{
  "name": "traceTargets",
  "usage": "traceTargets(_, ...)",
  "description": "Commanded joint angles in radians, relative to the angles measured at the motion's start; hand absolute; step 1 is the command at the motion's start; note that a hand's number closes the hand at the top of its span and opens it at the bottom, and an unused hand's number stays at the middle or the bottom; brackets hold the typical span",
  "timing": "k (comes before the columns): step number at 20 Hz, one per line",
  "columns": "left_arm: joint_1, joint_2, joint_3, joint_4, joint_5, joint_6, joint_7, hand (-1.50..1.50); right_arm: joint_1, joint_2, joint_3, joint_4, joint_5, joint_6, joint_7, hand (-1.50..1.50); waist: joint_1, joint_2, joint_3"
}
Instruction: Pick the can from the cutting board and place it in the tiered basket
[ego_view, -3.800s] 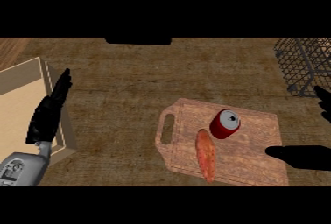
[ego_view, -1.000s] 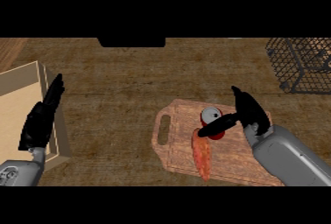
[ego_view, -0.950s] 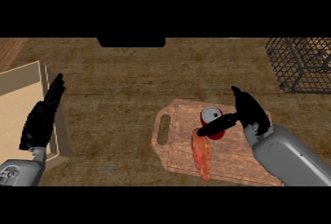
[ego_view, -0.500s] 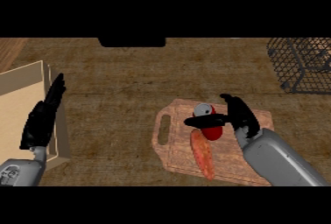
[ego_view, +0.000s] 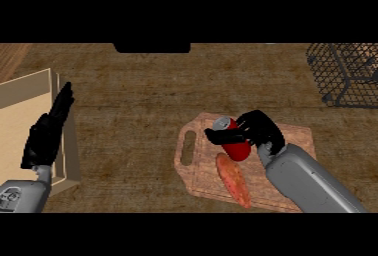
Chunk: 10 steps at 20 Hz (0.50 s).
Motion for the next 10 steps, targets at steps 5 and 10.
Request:
traceTargets(5,0.024,-0.001,0.024,-0.014,0.001,-0.02,0.011,0.0,-0.017,0.045,-0.094,-0.093,0.063,-0.067,0.227,1.5,-0.009,0.0,0.001)
traceTargets(10,-0.015,-0.006,0.047,0.054,0.003,-0.045,-0.019,0.0,-0.004,-0.051,-0.02,-0.09,0.1,0.117,-0.177,1.5,-0.002,0.008,0.002)
